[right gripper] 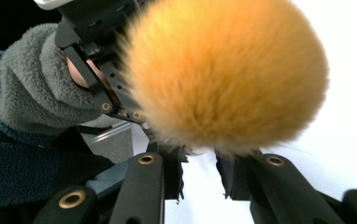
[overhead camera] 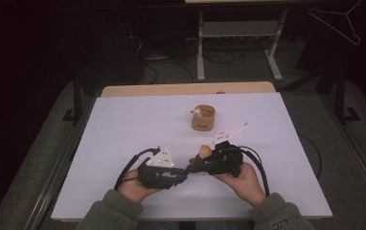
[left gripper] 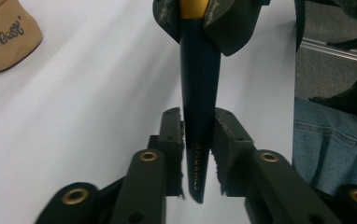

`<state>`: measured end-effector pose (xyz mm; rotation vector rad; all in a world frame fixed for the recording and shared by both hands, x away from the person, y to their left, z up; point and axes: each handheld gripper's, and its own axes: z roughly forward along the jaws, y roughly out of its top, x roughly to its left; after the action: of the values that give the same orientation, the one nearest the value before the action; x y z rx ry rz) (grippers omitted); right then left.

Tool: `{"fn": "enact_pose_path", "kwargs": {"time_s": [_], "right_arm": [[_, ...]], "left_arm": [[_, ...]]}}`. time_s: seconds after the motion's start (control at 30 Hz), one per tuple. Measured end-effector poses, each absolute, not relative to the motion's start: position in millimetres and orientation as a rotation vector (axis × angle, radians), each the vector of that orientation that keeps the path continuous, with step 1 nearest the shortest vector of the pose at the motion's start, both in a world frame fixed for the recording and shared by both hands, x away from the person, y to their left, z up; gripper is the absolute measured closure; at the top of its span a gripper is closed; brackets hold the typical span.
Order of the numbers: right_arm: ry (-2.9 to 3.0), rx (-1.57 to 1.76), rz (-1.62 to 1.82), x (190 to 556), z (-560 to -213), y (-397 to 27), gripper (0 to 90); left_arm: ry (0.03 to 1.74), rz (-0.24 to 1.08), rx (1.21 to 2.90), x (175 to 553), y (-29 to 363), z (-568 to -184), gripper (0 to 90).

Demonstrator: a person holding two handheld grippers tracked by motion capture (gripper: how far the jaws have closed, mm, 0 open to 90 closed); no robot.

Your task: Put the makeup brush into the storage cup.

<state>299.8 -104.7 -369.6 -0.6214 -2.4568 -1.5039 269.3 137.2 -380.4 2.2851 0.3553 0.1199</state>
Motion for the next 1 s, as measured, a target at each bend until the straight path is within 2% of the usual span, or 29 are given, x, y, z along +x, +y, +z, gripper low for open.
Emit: {"fn": "enact_pose_path", "kwargs": {"time_s": [0.2,0.47,1.0], "right_arm": [[-2.496,-0.642,-1.487,298.9,-365.7,-107.7,71.7],[-2.533,-0.648,-1.474,299.6,-364.4,-110.2,71.6],[-2.573,-0.678,-1.431,301.0,-364.3,-112.6,71.6]], "left_arm": [[0.364,0.115,2.279,268.1,138.0,-380.4,64.9],[0.383,0.121,2.279,268.8,140.9,-380.5,61.4],[0.421,0.149,2.279,273.3,153.6,-379.6,59.1]]}}
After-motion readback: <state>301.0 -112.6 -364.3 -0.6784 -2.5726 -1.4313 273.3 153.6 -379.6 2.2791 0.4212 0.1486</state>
